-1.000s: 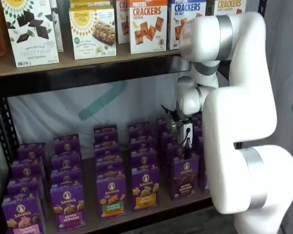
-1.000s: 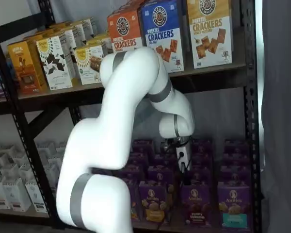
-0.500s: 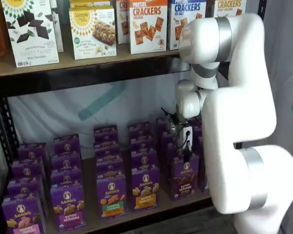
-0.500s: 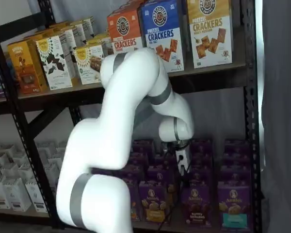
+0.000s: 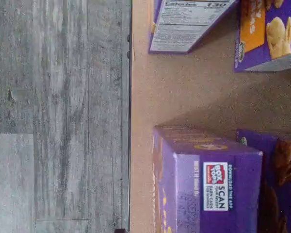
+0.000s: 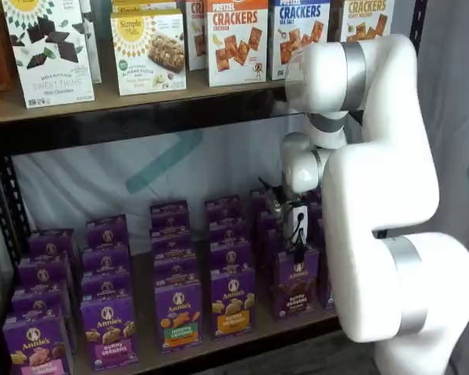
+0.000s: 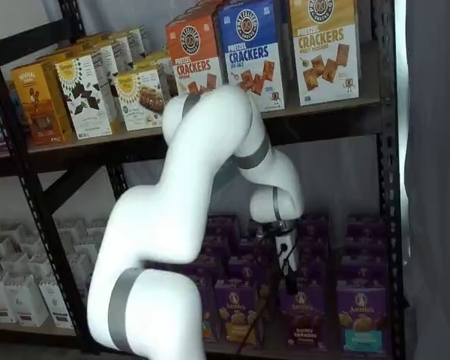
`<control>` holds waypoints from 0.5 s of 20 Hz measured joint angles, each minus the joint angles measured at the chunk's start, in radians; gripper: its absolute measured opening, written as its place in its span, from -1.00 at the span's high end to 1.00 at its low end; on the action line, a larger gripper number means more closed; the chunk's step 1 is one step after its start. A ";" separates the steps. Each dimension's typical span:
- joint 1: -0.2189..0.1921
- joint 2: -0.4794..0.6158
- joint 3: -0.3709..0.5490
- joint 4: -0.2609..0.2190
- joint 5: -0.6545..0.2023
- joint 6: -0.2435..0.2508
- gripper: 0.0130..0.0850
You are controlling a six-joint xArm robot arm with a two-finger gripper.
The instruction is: Pick up the purple box with a brown patch in the center, on the bottom shelf, the fifth box from the left
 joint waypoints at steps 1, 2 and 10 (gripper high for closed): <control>0.000 0.007 -0.010 0.005 0.004 -0.005 -1.00; -0.001 0.013 -0.020 0.010 0.008 -0.009 -1.00; -0.009 0.067 -0.098 -0.010 0.060 -0.001 -1.00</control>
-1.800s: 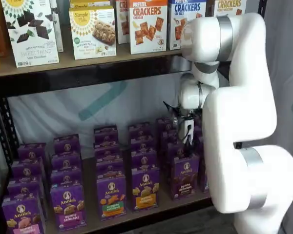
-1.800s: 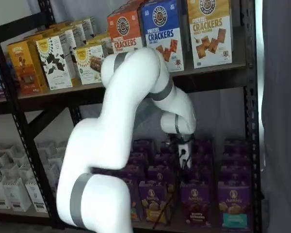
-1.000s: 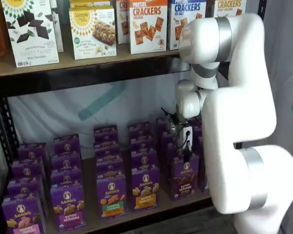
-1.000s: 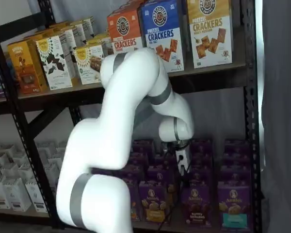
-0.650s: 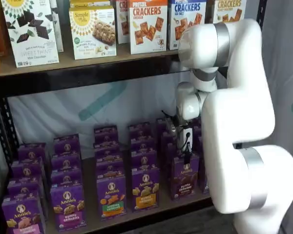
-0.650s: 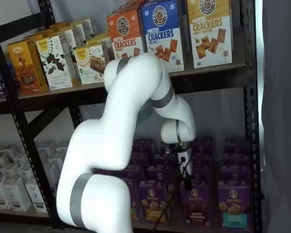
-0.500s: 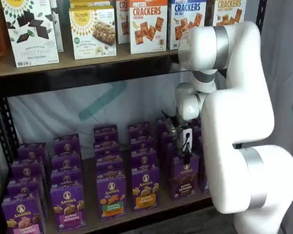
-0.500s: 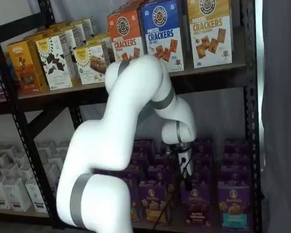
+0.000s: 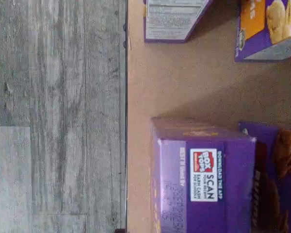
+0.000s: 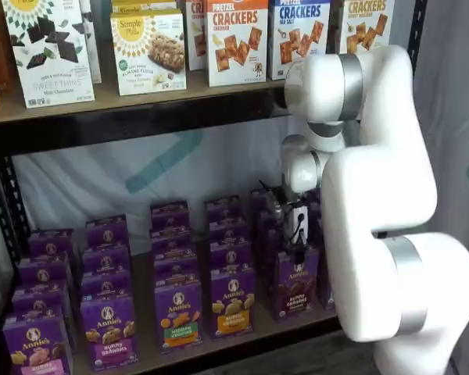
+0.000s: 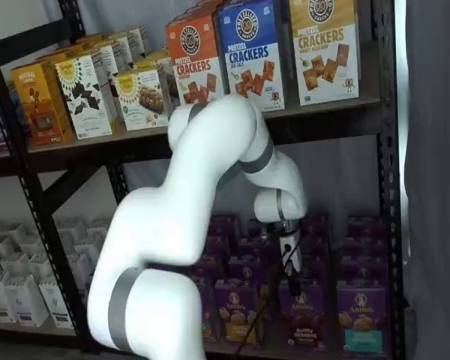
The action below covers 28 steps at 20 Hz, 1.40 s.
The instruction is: Pick up the purple box with a brown patch in the center, on the bottom shelf, the fifth box from the left
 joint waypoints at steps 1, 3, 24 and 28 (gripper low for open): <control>-0.002 0.006 -0.006 -0.002 0.002 0.000 -1.00; -0.005 0.017 -0.016 -0.002 0.006 -0.003 -1.00; -0.008 0.097 -0.073 0.004 0.007 -0.009 -1.00; -0.009 0.108 -0.083 -0.007 0.013 -0.001 -1.00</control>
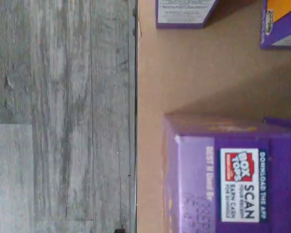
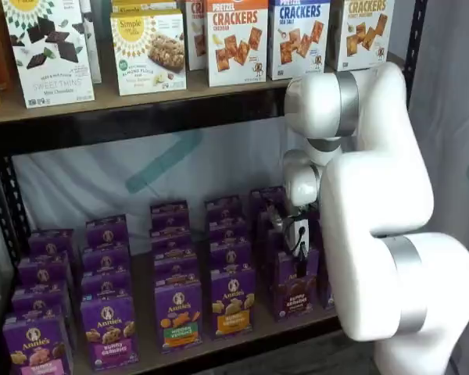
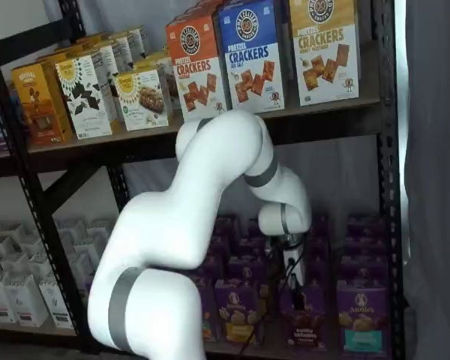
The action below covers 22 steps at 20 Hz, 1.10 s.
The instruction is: Pick up the purple box with a brown patch in the center, on the bottom shelf, the fifth box from the left
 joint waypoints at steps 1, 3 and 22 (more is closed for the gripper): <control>0.000 0.003 -0.003 -0.003 0.000 0.002 -1.00; -0.002 0.012 -0.007 -0.010 -0.011 0.007 -1.00; 0.005 0.037 -0.047 -0.023 0.002 0.024 0.00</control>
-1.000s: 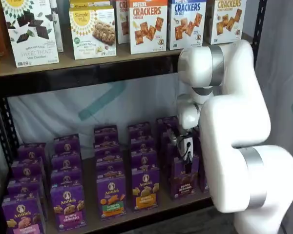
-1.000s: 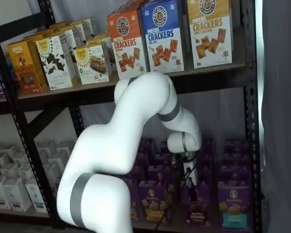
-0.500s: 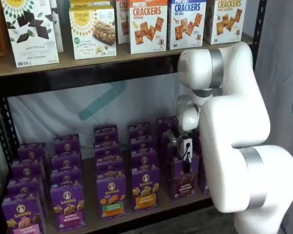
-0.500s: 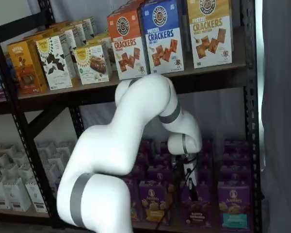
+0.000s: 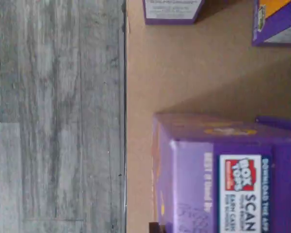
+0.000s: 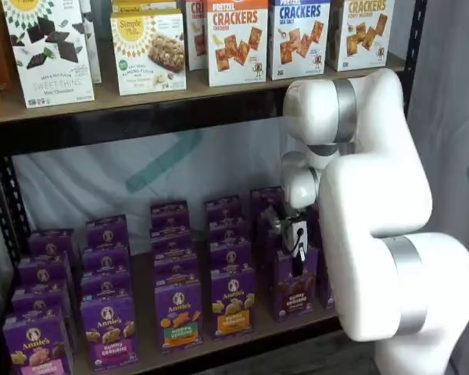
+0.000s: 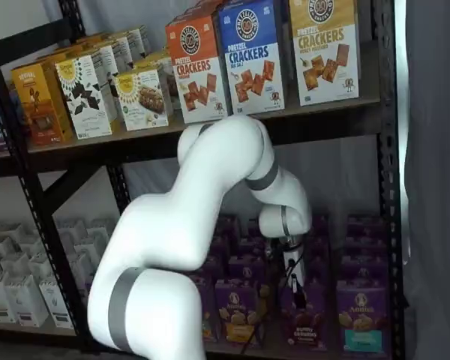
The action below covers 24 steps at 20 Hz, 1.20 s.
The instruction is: Pick up the purple box with a brown patch in the center, on the bottom shelf, the fifth box from the left
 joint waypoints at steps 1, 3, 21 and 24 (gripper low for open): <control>0.000 0.000 0.000 -0.006 0.000 0.006 0.00; -0.001 0.001 0.002 -0.009 -0.006 0.007 0.00; -0.002 -0.013 0.012 0.002 0.003 -0.003 0.56; -0.004 -0.019 0.015 0.010 0.019 -0.013 0.56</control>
